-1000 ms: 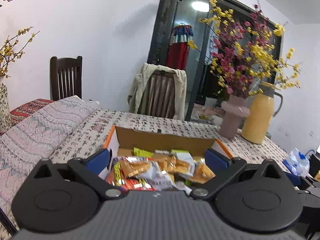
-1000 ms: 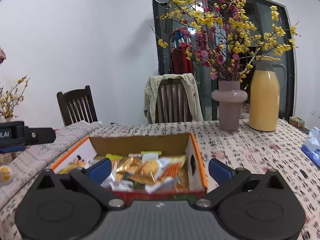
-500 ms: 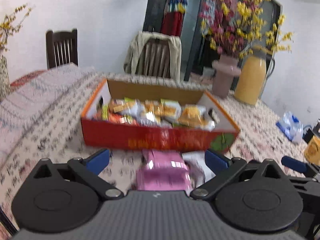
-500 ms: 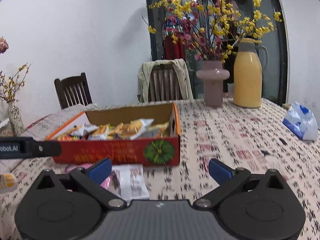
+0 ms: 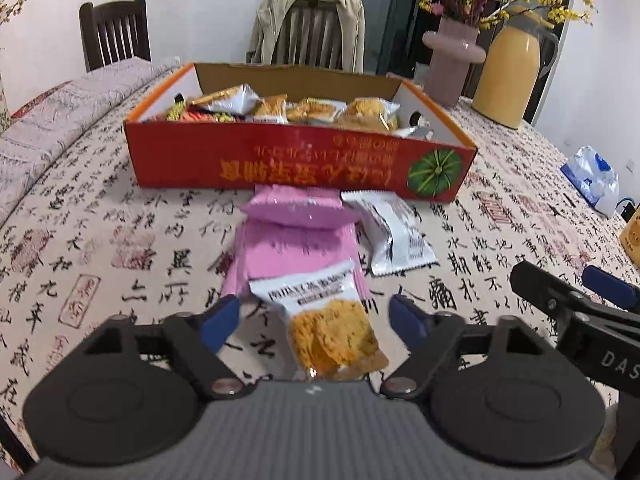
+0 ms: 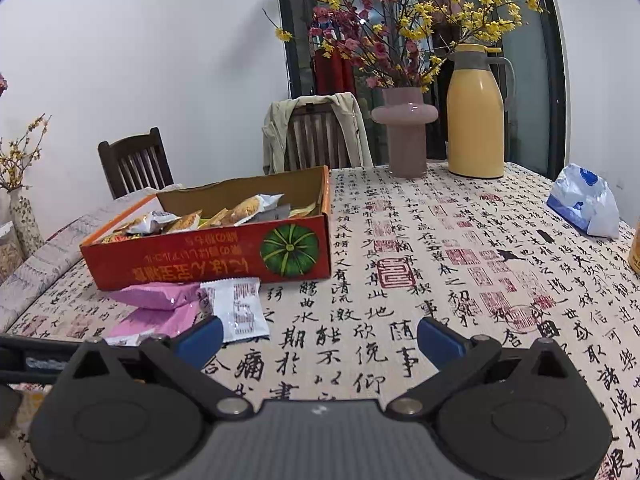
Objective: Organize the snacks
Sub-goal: 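Move both open grippers back from the box to the snack pile, then grasp a pumpkin oat crisp packet with the left gripper while the right gripper grasps a pink packet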
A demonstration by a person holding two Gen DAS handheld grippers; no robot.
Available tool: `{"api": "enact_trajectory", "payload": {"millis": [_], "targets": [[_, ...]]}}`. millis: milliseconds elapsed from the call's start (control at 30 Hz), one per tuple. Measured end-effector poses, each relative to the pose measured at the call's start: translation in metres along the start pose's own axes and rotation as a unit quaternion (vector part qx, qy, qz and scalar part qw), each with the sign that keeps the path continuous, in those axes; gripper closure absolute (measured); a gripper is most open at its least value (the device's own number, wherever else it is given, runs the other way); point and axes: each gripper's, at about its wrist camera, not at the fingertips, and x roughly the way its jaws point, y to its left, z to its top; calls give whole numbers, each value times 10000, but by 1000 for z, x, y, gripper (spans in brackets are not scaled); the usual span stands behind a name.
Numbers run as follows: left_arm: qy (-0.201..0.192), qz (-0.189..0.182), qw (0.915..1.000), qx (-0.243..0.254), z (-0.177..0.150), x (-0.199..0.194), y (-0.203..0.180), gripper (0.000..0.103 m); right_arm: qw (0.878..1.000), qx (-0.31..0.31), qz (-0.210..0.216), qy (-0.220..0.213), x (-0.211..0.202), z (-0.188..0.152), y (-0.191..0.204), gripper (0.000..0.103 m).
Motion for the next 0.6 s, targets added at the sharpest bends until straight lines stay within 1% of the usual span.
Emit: {"api": "enact_trajectory", "payload": {"millis": [33,67,167,267,367,600], "targets": [[56,-33,10000,-8,-1,2,0,41,10000,-2,0,5,-1,-1,0,0],[111,-96,9999,-10,-1,3,1,51,10000,-3,1,10,-2,-1,0,0],[50,-221,9997,16,-4,-2,1,58,10000,-15,1,22,-3,-1,0,0],[-66,-333,9994,57,-4,-11,5,61,10000,-52,4,39,-3,0,4,0],[-247,-372,9990,49,-2,-23,13,61,9999,-131,30,90,0,0,11,0],[-675,-208,9975,-70,4,-48,48,61,9987,-390,218,255,13,2,41,0]]}}
